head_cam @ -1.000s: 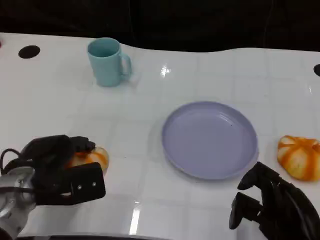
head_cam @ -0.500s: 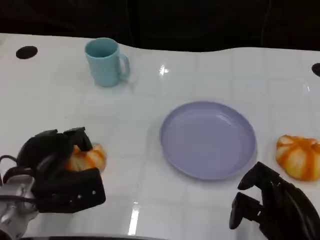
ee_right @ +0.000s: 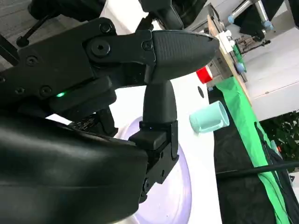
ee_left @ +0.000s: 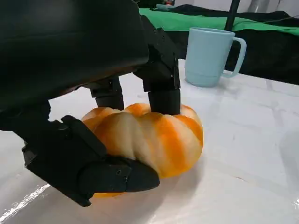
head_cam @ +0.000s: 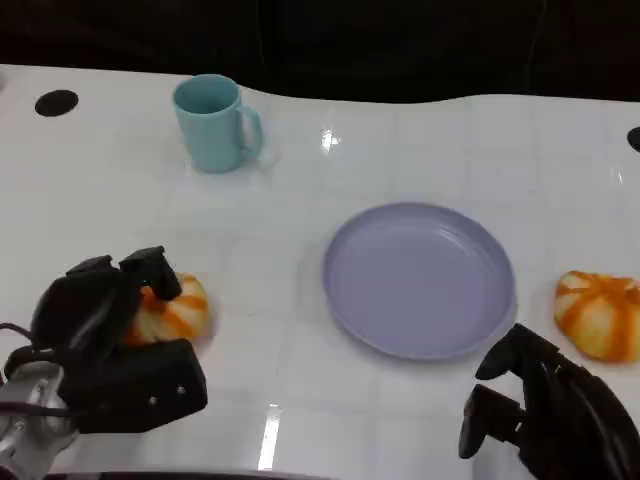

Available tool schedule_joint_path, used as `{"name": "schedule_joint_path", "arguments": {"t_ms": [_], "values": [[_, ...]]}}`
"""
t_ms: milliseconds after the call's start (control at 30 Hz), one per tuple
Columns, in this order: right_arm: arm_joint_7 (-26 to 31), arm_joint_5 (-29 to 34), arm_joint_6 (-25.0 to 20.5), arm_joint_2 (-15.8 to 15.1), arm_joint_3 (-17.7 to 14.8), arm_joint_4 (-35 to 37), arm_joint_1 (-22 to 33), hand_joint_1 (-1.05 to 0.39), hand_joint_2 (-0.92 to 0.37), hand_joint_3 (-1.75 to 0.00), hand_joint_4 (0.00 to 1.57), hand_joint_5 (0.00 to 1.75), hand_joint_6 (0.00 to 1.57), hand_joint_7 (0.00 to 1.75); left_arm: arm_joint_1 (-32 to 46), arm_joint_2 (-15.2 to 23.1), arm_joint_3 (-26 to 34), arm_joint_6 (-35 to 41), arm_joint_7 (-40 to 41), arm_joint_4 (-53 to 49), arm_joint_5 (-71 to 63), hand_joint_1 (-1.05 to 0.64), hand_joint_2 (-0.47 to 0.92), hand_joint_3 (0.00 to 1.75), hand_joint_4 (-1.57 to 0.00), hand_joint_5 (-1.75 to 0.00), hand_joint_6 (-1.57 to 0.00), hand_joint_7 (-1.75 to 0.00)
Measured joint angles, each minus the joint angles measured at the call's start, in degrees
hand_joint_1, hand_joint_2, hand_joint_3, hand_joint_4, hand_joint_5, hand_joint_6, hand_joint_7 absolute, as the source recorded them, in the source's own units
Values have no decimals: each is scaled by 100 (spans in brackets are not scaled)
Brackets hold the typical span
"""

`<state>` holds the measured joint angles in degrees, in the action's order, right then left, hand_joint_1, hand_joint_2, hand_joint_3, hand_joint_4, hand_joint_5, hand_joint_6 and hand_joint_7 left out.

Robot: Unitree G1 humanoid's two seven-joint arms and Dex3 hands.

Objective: Grasp the bread from the table and place it into the plate.

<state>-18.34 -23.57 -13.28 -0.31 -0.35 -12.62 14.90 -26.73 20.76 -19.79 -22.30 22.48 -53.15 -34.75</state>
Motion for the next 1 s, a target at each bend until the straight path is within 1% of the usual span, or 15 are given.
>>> {"name": "schedule_joint_path", "arguments": {"t_ms": [133, 300, 400, 467, 567, 867, 1000], "values": [[0, 10, 12, -1, 8, 6, -1, -56, -92, -43, 73, 175, 43, 175, 96, -51, 227, -271, -114, 421, 379, -24, 58, 115, -82, -175, -69, -175], [4, 10, 9, -2, 8, 1, 0, -56, -92, -43, 73, 175, 42, 175, 100, -48, 269, -231, -346, 984, 394, -19, 53, 111, -82, -175, -66, -175], [11, 10, 8, -2, 7, 0, 0, -56, -92, -42, 73, 175, 43, 175, 114, -48, 275, -163, -435, 1179, 393, -19, 53, 110, -82, -175, -66, -175], [14, 10, 7, -2, 8, 0, 0, -56, -92, -43, 72, 175, 42, 174, 132, -46, 295, -126, -464, 1233, 392, -20, 53, 110, -84, -175, -66, -175], [9, 5, 8, -2, 3, 12, -1, -56, -92, -44, 72, 175, 42, 175, 133, -55, 306, -95, -527, 1338, 390, -21, 56, 115, -87, -175, -70, -175], [-6, -2, 8, -4, -5, 22, -19, -55, -92, -43, 73, 175, 42, 174, 69, -142, 300, -144, -546, 1392, 370, -20, 55, 117, -88, -175, -72, -175], [-15, 7, 13, -6, 21, 28, -22, -55, -92, -44, 73, 175, 43, 175, -218, -348, 188, -152, -665, 1398, 309, -21, 55, 118, -90, -175, -73, -175]]}}
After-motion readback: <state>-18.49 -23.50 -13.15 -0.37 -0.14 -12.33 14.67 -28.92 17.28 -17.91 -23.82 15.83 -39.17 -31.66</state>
